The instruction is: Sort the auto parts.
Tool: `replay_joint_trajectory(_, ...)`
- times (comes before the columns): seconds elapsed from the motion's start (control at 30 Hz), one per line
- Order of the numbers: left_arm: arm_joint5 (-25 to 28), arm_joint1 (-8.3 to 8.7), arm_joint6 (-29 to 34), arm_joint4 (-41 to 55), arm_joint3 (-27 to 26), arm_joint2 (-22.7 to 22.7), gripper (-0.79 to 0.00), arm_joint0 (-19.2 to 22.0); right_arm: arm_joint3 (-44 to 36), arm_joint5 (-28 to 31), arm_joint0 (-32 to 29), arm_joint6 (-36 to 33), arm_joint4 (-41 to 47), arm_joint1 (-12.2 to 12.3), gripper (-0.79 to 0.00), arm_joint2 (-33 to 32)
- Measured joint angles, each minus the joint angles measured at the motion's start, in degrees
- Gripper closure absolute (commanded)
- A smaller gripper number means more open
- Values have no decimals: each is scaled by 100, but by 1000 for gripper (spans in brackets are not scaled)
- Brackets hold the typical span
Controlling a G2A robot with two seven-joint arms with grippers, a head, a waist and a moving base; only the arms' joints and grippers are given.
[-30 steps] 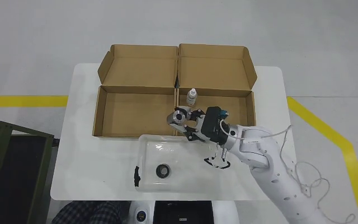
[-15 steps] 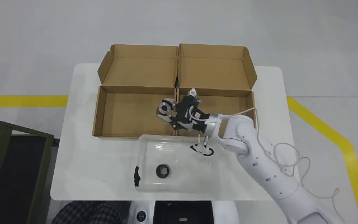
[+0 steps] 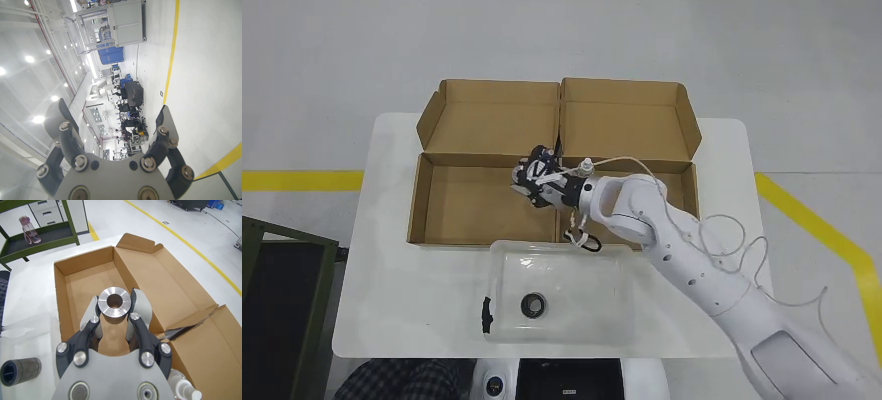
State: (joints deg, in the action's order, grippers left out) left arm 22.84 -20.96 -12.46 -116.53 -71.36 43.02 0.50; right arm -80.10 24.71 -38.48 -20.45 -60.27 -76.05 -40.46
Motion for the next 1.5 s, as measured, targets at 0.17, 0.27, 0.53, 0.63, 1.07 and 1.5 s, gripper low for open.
replay_joint_trajectory(0.17, 0, 0, 0, 0, 0, 0, -785, 0, 404, -150, 257, -192, -20, -170, 0, 239)
replay_joint_trajectory(0.27, 0, 0, 0, 0, 0, 0, -785, 0, 624, -189, 378, -262, -13, -265, 0, 353)
replay_joint_trajectory(0.53, 0, 0, 0, 0, 0, 0, -785, 0, 1167, -305, 626, -408, -57, -502, 0, 604)
replay_joint_trajectory(0.63, 0, 0, 0, 0, 0, 0, -785, 0, 1366, -317, 701, -457, -62, -594, 0, 694)
replay_joint_trajectory(1.07, 0, 0, 0, 0, 0, 0, -785, 0, 2119, -338, 963, -643, -170, -970, -237, 991)
replay_joint_trajectory(1.5, 0, 0, 0, 0, 0, 0, -785, 0, 2244, -315, 1003, -828, -360, -1128, -372, 952)
